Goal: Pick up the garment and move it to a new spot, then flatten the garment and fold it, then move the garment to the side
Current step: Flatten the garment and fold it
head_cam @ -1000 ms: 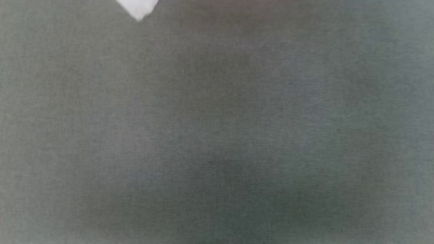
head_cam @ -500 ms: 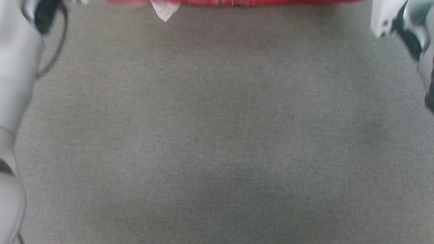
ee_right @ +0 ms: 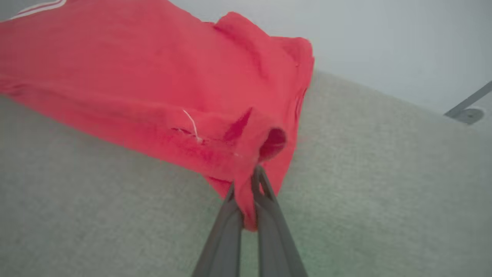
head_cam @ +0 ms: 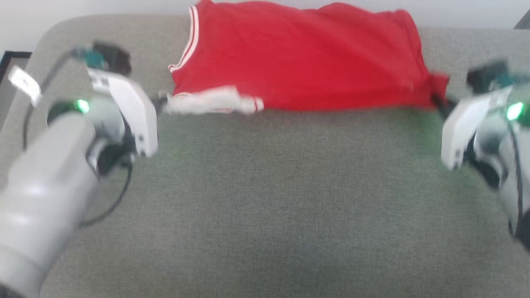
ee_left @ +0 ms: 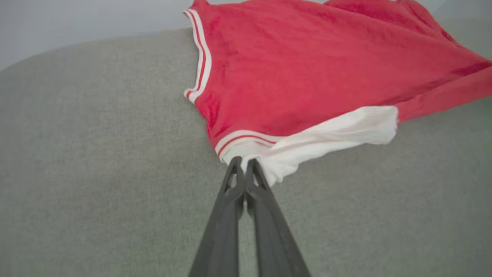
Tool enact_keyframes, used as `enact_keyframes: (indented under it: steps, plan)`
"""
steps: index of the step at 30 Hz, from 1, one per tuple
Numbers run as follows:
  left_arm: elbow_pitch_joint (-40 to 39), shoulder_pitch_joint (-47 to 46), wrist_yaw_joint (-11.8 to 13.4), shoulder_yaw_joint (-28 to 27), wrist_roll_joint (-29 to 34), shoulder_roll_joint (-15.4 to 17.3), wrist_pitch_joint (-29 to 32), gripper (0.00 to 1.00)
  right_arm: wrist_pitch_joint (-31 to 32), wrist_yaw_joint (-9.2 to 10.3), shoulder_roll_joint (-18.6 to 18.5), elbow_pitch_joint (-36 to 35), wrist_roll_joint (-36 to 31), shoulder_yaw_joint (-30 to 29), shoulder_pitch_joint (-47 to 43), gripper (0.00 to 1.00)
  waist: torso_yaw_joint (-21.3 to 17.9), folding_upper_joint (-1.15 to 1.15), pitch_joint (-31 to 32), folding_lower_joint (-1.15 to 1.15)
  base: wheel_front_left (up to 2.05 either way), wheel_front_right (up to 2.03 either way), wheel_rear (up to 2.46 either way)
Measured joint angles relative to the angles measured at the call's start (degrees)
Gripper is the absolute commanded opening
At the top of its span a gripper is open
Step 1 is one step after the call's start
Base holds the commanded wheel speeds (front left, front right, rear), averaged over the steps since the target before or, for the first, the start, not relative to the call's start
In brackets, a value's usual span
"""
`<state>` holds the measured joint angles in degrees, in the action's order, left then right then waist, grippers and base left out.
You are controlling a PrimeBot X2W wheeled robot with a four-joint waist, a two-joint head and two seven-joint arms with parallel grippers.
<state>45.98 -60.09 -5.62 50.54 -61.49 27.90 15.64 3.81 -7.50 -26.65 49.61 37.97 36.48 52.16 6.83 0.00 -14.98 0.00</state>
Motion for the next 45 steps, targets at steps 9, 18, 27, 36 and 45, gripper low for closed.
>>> enact_keyframes:
  steps: [9, 18, 27, 36, 45]
  plan:
    - [-21.31, 17.89, 10.21, 1.01, -3.39, 8.27, 3.44, 0.00, 1.27, 0.00, -4.03, -12.00, 2.11, -2.45, -17.20, 0.00, -0.44, 0.00, 1.42, 0.00, 0.00, 0.00, 0.00]
    - [-42.54, 31.82, 21.31, 0.79, -7.19, 17.19, 5.20, 0.00, 6.21, 0.02, -5.15, -26.05, -0.11, -11.72, -32.28, 0.00, -0.35, 0.00, 0.49, 0.00, 0.00, 0.00, 0.00]
    - [-54.80, 40.00, 28.78, -0.04, -10.00, 23.90, 5.63, 0.00, 16.78, 0.01, -5.30, -43.99, -3.65, -22.73, -48.98, 0.00, -0.19, 0.00, -0.30, 0.00, 0.00, 0.00, 0.00]
    - [-62.56, 43.31, 34.15, -0.43, -10.73, 27.75, 6.49, 0.00, 29.40, 0.01, -0.93, -59.72, -7.67, -31.88, -60.78, 0.00, -0.47, 0.00, -0.10, 0.00, 0.00, 0.00, 0.00]
    - [-65.20, 38.73, 34.89, -2.37, -7.87, 29.73, 6.11, 0.00, 31.53, 0.02, 2.52, -63.12, -10.59, -35.16, -58.30, 0.00, -0.82, 0.00, 1.05, 0.00, 0.00, 0.00, 0.00]
